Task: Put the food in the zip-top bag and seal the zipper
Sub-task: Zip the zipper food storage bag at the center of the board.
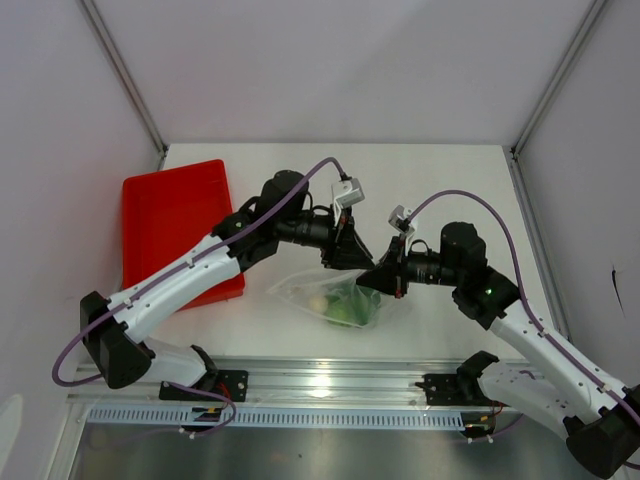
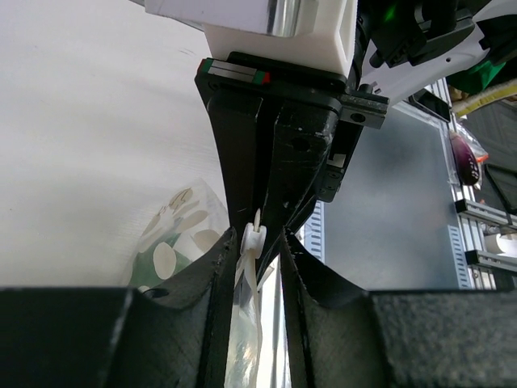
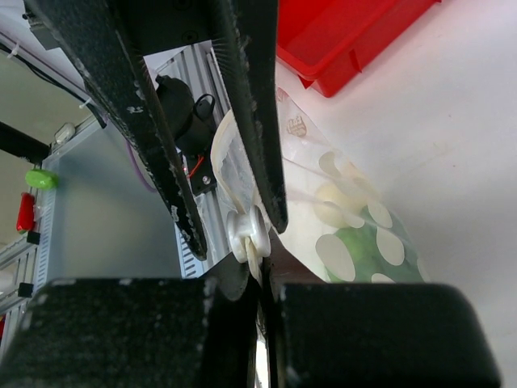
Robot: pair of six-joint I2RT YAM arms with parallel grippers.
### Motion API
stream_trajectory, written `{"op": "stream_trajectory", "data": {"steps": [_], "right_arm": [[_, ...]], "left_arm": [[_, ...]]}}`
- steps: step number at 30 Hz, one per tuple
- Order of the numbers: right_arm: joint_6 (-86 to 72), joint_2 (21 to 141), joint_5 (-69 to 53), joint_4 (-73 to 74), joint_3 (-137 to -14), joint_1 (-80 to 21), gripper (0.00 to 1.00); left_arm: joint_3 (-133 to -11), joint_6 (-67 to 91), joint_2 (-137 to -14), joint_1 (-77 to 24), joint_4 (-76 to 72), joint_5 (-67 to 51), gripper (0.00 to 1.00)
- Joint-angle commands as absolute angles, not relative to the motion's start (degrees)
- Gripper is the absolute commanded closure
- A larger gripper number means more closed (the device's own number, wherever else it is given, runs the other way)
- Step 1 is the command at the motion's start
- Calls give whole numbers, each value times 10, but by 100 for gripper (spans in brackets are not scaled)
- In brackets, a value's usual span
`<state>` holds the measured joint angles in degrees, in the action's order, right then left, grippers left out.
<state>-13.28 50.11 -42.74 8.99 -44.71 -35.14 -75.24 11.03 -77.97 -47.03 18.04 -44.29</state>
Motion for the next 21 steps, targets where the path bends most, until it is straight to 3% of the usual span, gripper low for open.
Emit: {"op": "stream_trajectory", "data": {"steps": [1, 8, 12, 21], "right_arm": [[-127, 497, -420, 82, -470, -356, 100], [-132, 489, -415, 78, -469, -359, 100], [-134, 486, -399, 78, -469, -359, 100], [-170, 454, -322, 54, -447, -359, 100]], "left_arm": [[-770, 117, -785, -479, 160, -458, 71], [-768, 113, -792, -479, 171, -461, 86], [-766, 113, -793, -479, 178, -470, 99], [-755, 96, -780, -478, 211, -490, 99]]}}
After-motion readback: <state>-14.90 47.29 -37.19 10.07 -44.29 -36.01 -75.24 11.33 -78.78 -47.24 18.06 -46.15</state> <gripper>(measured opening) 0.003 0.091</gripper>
